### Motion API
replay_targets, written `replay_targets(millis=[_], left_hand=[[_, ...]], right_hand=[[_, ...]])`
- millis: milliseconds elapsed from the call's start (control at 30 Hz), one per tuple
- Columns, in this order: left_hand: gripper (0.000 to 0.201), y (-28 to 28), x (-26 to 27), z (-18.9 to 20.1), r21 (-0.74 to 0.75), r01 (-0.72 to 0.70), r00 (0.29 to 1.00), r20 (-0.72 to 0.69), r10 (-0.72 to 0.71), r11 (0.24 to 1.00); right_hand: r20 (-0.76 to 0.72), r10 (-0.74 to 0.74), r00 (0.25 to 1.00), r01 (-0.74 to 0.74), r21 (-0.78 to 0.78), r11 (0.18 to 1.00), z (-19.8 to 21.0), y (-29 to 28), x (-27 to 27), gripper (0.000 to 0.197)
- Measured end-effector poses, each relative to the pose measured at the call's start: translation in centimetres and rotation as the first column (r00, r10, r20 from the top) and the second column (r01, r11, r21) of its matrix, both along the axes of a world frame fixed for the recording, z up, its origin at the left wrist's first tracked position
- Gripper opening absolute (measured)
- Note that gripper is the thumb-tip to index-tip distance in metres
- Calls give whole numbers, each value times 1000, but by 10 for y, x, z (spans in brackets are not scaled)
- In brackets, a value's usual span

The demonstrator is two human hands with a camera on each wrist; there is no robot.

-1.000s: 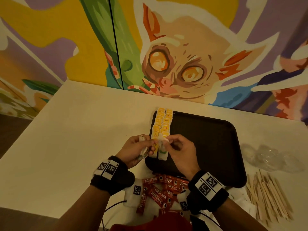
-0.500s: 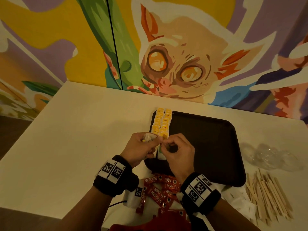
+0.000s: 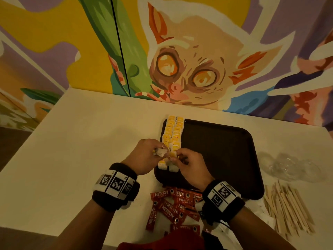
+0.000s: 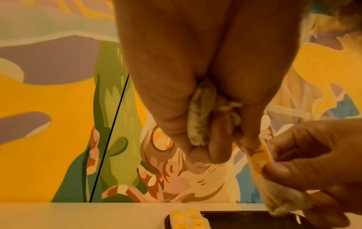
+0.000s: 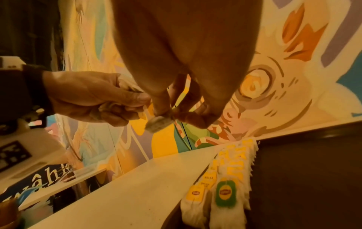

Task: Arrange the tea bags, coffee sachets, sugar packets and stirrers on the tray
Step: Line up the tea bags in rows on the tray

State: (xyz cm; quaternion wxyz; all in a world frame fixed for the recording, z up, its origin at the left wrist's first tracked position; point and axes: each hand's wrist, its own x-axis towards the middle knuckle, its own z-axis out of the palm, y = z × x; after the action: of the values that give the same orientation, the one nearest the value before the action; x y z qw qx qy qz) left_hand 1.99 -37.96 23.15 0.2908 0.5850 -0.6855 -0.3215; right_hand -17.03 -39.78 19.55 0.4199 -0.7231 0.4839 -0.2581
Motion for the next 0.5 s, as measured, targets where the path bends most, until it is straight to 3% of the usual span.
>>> replay_targets(millis=[200,333,500], left_hand=[[19,5,4,-18,73,-99,995,21,98,992],[18,13,6,-25,124,-233,968,-66,242,965],[18,22,8,-27,213,-287,937,-137,320,934]], right_hand=[[-40,-9,999,15,156,988,-18,-2,10,12],[-217,7,976,44,227,973,-42,-2,20,18],[-345,-4,939,113,296,948,-73,-5,36,22]])
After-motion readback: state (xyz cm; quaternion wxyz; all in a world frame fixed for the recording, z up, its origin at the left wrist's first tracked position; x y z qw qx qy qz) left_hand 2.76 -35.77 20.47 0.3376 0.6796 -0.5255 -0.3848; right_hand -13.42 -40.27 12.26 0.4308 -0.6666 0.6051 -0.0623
